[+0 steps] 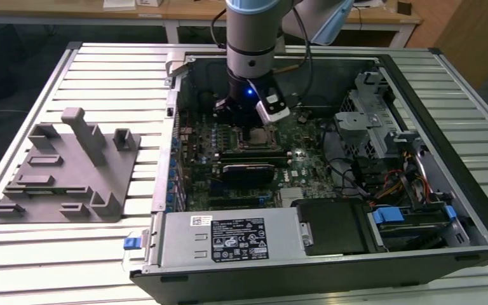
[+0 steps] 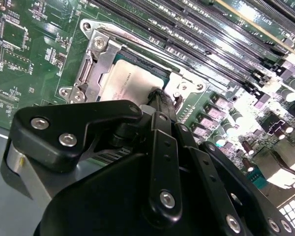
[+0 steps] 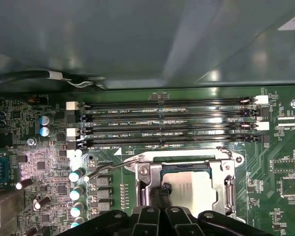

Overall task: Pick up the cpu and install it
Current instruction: 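Close the cpu cover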

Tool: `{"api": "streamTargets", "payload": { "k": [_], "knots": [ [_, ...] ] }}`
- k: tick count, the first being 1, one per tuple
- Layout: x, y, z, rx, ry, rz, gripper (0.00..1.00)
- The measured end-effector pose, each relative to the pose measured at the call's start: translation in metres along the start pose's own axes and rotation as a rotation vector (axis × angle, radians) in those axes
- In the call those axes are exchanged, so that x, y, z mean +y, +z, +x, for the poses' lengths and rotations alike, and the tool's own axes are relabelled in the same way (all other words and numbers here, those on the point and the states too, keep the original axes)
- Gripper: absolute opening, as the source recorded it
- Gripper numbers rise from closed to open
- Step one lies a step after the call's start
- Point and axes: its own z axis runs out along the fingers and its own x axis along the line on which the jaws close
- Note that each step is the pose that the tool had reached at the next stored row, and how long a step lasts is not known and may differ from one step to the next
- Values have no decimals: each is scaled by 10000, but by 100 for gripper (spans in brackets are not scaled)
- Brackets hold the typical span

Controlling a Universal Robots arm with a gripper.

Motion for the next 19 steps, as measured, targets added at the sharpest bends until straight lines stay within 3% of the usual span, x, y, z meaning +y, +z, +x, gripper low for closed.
{"api": "streamTargets", "payload": {
  "k": [12, 19],
  "knots": [
    [-1, 7, 19, 1, 0, 1, 11],
    [-1, -30, 18, -2, -1, 2, 11]
  ]
}}
